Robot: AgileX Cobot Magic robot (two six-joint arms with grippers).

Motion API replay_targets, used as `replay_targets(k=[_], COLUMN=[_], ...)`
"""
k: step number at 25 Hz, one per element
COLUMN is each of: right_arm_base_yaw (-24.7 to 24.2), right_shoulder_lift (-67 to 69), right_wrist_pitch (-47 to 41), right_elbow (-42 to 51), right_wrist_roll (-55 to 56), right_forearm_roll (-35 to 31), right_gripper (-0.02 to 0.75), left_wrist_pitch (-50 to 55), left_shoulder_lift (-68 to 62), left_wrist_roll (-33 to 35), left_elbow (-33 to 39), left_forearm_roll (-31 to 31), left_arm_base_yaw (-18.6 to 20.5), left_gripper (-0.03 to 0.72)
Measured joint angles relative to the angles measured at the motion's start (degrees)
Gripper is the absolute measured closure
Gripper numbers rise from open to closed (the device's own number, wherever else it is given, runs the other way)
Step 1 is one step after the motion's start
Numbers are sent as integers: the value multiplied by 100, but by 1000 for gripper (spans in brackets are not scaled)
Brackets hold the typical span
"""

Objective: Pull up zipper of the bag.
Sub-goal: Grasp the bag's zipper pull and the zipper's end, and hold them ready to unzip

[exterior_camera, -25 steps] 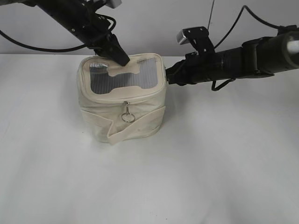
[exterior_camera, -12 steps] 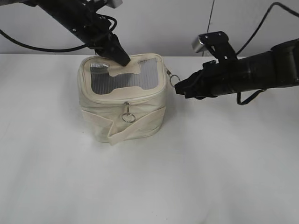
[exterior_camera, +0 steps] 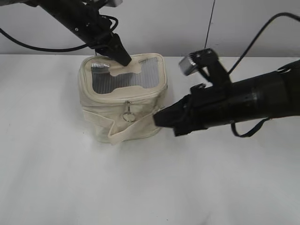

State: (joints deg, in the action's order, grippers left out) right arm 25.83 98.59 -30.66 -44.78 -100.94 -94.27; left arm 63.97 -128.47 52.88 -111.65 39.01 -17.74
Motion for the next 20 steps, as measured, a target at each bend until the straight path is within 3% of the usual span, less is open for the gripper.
replay_targets(k=[6,12,14,18,20], right_arm_base_yaw=[1568,1888,1812,1231,806], right_shoulder_lift=[100,306,260,-193,-508], right_wrist_pitch=[1116,1686,1725,1467,1115], right_elbow=[-356,-609,-570,-386,-326], right_wrist_roll=[33,910,1560,3004,3577], right_forearm_roll=[-531,-358,188,1583,2158], right_gripper=[728,705,619,298,227], left_wrist_pitch=[-24,-84,-88,22,90], left_shoulder_lift=[4,11,11,132,230], left_wrist_roll=[-173,-420,-599,-860,-1081], left_elbow=[0,0,0,7,20], left_forearm_roll=[-66,-114,-100,-81,-120], left_arm_base_yaw=[-159,-250,-250,-183,-117], left_gripper=[644,644,636,610,606])
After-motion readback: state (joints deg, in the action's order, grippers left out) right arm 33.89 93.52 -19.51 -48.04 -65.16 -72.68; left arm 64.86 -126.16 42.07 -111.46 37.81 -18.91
